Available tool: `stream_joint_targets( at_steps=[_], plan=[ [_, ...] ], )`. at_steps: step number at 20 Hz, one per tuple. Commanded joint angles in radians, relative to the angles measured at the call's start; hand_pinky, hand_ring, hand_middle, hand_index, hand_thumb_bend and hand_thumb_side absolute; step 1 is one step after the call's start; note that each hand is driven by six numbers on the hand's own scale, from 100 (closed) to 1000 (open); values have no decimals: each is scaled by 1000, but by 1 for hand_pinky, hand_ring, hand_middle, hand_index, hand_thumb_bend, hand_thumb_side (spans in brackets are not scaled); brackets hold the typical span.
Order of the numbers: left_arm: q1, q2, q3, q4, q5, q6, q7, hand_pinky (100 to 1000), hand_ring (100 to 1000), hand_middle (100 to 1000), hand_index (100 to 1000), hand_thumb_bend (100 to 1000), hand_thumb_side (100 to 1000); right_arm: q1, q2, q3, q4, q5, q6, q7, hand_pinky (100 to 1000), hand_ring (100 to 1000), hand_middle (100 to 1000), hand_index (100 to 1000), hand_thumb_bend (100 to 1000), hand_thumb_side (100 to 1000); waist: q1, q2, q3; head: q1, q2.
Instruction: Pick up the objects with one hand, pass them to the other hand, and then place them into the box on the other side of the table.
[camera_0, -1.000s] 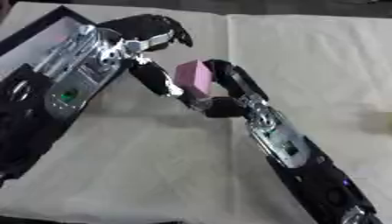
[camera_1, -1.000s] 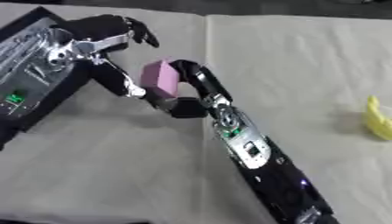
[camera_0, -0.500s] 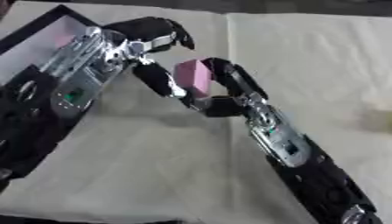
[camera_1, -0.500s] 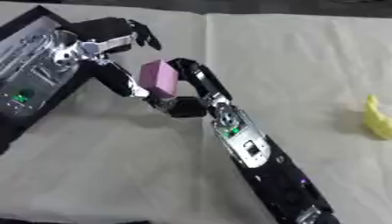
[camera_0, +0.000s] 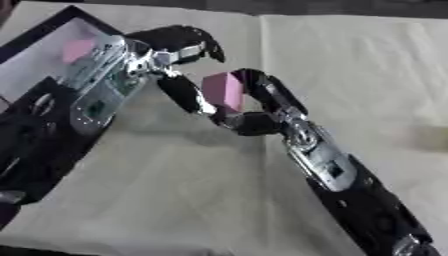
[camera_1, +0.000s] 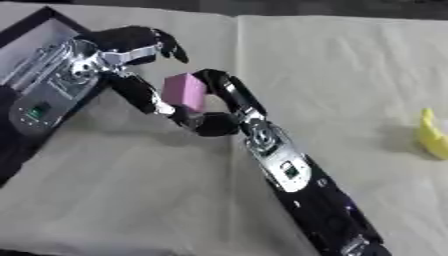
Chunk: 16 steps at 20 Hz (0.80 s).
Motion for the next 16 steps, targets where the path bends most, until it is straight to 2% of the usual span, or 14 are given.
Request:
stream_joint_targets(
  at_steps=[1, 7, 10, 13, 16],
  plan=[
    [-10, 7, 0, 24, 1, -6, 16, 853, 815, 781, 827, 505, 419, -23, 8, 4, -29, -10, -19, 8, 818, 687, 582, 661, 469, 100, 4, -16, 0, 2, 2],
    [-8, 7, -5, 22, 28, -14, 12, 838, 790, 746, 761, 333, 405, -24, 7, 5, -28, -7, -21, 10, 817, 688, 583, 661, 469, 100, 5, -17, 0, 2, 5],
    [-8, 7, -7, 20, 35, -15, 5, 825, 769, 715, 719, 279, 396, -23, 7, 6, -28, -7, -21, 10, 816, 688, 583, 661, 469, 100, 4, -18, 0, 3, 5],
    [-7, 6, -7, 20, 42, -13, 6, 805, 741, 668, 621, 197, 336, -23, 6, 7, -27, -6, -20, 10, 815, 689, 583, 662, 470, 100, 4, -18, 1, 4, 8],
    [-5, 5, -7, 18, 58, -11, 12, 791, 723, 643, 561, 160, 312, -22, 6, 8, -25, -4, -19, 10, 815, 689, 583, 661, 470, 100, 4, -19, 0, 3, 8]
  ],
)
